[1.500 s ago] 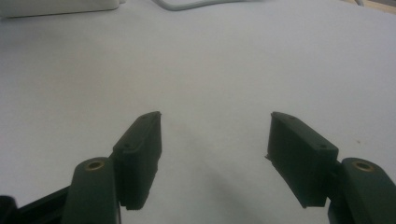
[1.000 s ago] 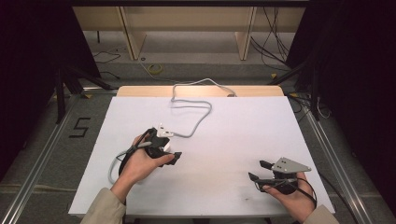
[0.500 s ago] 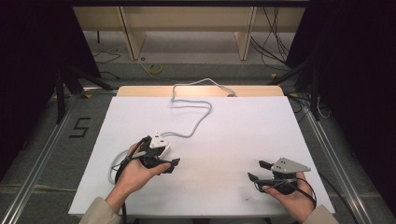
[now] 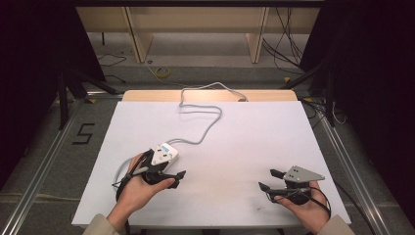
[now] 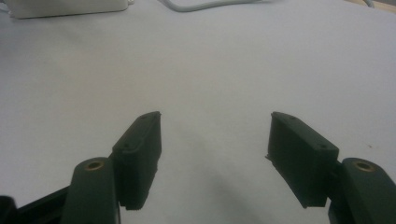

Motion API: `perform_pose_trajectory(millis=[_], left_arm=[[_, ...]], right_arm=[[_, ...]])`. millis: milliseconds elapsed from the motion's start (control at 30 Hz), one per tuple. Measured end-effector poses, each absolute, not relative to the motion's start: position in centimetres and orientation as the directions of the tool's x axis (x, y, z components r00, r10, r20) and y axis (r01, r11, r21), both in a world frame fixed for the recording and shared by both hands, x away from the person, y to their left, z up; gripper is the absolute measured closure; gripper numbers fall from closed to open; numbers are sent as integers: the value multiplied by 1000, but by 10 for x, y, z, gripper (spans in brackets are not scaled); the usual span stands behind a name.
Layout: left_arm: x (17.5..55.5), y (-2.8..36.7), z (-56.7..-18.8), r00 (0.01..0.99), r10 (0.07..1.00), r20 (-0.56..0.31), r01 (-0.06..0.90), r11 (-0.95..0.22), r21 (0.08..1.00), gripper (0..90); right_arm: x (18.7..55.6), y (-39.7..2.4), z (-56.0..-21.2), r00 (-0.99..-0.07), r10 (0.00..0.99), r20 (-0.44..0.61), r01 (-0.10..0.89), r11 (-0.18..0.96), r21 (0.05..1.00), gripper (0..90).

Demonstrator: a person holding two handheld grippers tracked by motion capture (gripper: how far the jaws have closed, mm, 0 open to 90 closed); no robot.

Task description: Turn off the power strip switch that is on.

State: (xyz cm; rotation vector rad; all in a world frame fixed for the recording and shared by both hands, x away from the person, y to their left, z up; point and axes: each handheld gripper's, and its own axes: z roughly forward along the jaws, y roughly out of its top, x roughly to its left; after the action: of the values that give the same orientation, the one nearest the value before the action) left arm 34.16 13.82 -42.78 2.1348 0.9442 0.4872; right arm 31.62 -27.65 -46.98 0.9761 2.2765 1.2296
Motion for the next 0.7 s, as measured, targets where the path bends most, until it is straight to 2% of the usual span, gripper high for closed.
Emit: perform_pose_trajectory(millis=[700], left_arm=[[314,172,-453,681,731,53,448,-472,759,254]], right_arm=[[316,-275,-471,-703,711,-4,390,390,834,358]])
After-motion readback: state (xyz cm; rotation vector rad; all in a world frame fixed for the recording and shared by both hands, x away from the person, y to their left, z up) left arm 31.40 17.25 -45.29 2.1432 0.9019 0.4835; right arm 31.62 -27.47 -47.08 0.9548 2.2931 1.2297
